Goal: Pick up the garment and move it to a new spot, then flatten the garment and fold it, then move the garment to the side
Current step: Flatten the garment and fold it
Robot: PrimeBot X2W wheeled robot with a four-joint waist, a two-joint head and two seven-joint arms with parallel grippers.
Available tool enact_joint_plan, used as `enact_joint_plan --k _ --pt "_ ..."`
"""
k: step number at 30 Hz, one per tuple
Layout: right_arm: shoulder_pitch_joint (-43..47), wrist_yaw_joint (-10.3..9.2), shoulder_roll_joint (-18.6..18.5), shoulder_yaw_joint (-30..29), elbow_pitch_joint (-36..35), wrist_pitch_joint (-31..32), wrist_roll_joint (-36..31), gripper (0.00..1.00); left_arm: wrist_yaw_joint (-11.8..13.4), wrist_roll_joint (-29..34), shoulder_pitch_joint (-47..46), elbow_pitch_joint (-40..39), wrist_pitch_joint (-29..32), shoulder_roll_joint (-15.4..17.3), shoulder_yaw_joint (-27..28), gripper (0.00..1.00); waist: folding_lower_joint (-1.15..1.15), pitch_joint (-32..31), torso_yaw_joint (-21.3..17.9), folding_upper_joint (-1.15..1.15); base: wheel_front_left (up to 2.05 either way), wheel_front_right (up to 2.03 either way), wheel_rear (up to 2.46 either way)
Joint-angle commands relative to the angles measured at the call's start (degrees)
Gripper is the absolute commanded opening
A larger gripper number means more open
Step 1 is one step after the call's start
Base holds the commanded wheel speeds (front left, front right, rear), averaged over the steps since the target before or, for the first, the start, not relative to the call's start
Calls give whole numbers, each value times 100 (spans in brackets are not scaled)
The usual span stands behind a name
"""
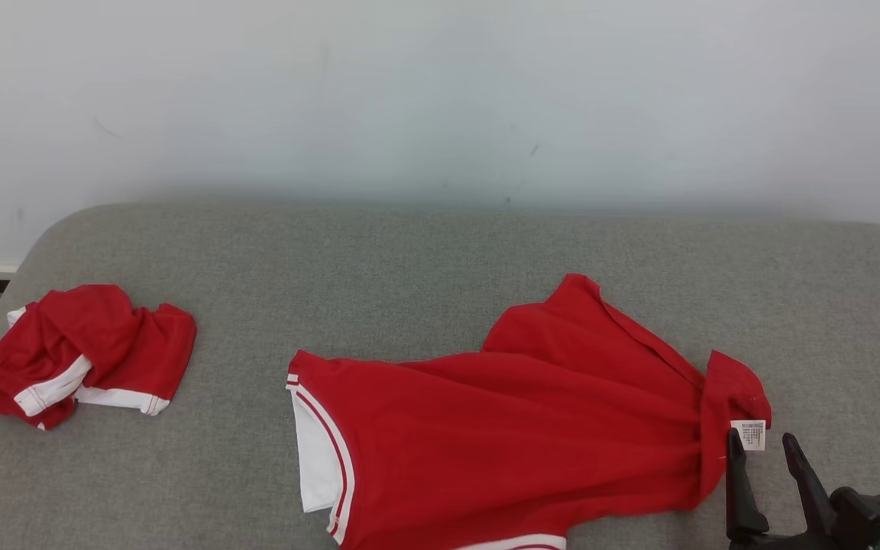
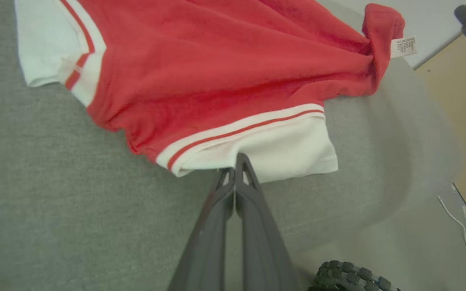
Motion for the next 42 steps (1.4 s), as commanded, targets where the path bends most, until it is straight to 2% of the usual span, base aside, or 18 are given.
enact_joint_plan --k 1,7,9,11,13,18,25,26,27,34,38,42 --pt "50 6 0 -1 20 -34 26 100 47 -94 229 -418 230 102 -55 0 0 -2 4 0 0 0 0" --pt "20 6 1 -85 78 -41 5 100 321 -325 731 -1925 830 444 36 0 0 10 -28 0 0 0 0" --pt "-6 6 2 -91 88 -36 -10 100 381 -247 658 -2068 836 553 134 0 0 15 -41 0 0 0 0" --pt "-41 6 1 -88 114 -34 -21 100 403 -274 445 -2093 732 527 273 0 0 16 -60 0 0 0 0" --pt "-99 6 0 -52 140 -15 -29 100 389 -146 236 -1932 660 597 349 0 0 18 -113 0 0 0 0" --pt "-213 6 -2 64 258 -2 -39 100 344 -114 -344 -1226 322 471 576 0 0 39 -346 0 0 0 0" --pt "-328 6 0 34 329 -15 -121 100 177 -74 -700 -27 -141 385 656 0 0 74 -587 0 0 0 0" --pt "-321 6 0 21 328 -17 -124 100 214 25 -731 114 -273 393 653 25 0 74 -586 0 0 0 0" --pt "-308 6 0 7 325 -19 -129 100 247 132 -759 247 -398 414 609 100 0 73 -578 0 0 0 0" --pt "-189 6 -1 -35 342 -34 -86 100 437 381 -622 635 -1348 243 646 100 0 48 -329 0 0 0 0" --pt "-154 6 -1 -48 335 -46 -56 100 513 344 -389 466 -1477 182 664 100 0 45 -230 0 0 0 0" --pt "-126 6 -1 -52 323 -61 -53 100 631 296 59 166 -1344 164 548 100 0 55 -174 0 0 0 0"
